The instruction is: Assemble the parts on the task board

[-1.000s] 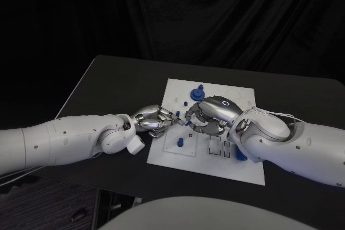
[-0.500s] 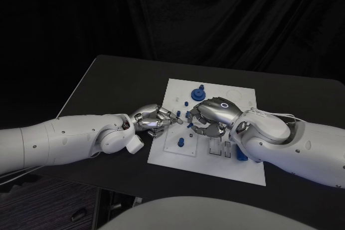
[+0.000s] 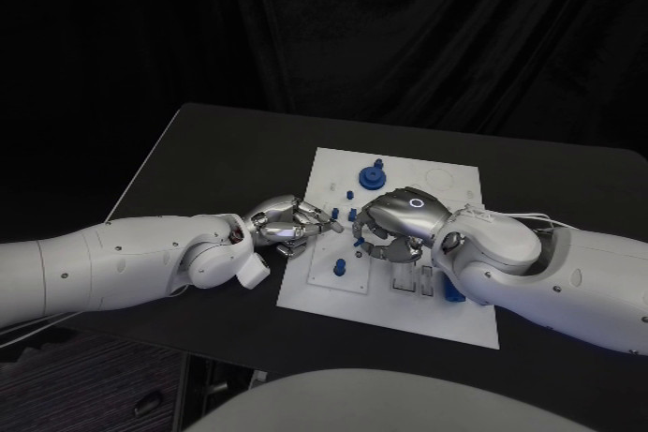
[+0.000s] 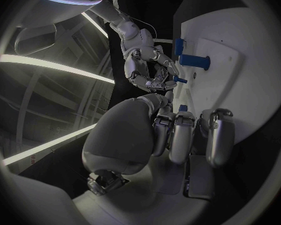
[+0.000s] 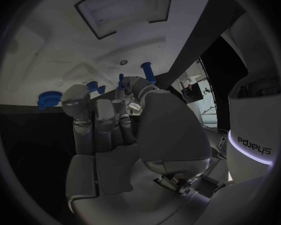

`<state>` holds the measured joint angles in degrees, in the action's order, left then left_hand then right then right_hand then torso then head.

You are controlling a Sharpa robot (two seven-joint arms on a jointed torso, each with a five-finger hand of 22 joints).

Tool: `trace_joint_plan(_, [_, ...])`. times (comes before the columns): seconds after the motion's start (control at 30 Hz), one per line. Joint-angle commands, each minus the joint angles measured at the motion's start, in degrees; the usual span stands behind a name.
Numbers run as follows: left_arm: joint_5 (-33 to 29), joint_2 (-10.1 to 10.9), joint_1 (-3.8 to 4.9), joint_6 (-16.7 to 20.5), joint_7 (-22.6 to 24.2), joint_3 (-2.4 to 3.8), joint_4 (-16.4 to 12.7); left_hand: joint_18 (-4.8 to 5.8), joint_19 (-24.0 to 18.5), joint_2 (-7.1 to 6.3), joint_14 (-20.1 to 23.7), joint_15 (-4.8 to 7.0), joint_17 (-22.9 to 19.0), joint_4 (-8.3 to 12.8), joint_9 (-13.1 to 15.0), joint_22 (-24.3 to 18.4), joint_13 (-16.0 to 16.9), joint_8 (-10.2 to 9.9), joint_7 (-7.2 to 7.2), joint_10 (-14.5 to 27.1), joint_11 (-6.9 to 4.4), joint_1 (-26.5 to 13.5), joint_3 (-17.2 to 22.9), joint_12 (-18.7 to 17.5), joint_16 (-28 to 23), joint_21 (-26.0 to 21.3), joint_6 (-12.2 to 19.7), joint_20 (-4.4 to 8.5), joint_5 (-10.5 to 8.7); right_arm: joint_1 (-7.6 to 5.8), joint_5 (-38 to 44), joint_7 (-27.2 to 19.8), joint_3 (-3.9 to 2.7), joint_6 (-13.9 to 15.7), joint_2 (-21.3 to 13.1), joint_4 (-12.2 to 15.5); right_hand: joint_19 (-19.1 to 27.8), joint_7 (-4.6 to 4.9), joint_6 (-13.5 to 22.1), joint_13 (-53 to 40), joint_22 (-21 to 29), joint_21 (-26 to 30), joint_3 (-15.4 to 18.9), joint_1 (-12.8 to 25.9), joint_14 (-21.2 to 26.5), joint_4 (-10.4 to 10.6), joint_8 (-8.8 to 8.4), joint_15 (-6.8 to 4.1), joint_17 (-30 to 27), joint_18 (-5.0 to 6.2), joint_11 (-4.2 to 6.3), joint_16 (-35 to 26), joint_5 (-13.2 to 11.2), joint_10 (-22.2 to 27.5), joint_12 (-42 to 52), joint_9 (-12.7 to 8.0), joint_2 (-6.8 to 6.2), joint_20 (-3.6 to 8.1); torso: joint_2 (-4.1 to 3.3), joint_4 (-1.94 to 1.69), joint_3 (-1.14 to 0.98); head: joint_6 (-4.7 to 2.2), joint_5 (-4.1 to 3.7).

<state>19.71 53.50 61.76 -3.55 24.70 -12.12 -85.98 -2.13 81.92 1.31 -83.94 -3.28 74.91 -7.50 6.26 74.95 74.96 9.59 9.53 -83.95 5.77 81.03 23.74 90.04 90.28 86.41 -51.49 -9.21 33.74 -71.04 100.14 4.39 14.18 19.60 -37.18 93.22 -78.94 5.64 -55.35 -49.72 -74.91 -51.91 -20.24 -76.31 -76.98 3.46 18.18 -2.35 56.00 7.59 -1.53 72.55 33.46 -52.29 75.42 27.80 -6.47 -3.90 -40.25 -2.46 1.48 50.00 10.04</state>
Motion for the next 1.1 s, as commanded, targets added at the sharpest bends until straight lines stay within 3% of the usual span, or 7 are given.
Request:
trace_joint_plan(0.03, [-0.08,-0.12,-0.11,0.11,1.06,0.04,-0.1,0.0,-0.45,-0.18,-6.06,0.4,15.09,0.07,0.04,11.32,15.04,-0.31,0.19,-6.05,-0.18,-0.57,0.4,-0.04,-0.28,-0.36,0.07,-0.12,0.36,0.21,1.34,1.43,-0.02,-2.57,0.03,0.27,0.09,-0.1,0.1,-0.06,-5.88,0.28,-0.11,0.24,0.11,-0.38,0.4,0.17,-0.08,-0.62,-0.06,-0.32,-0.24,0.26,-0.33,0.14,0.56,0.07,0.01,0.03,-0.01,0.0,0.12])
trace_joint_plan(1.1, [-0.08,-0.28,-0.11,-0.26,0.53,0.04,0.02,-0.03,-0.59,-0.14,-6.06,0.4,15.09,0.11,0.06,11.25,15.04,-0.3,0.19,-6.05,-0.18,-0.61,0.48,-0.04,-0.28,-0.43,0.02,-0.12,0.38,0.31,1.36,1.74,-0.01,-4.52,0.02,0.43,0.24,-0.09,0.18,0.03,-5.81,0.54,-0.19,0.05,0.26,-0.67,0.47,0.18,-0.33,-0.56,-0.07,-0.49,-0.93,0.4,-0.44,0.48,0.61,0.05,0.01,0.02,0.01,0.0,0.14])
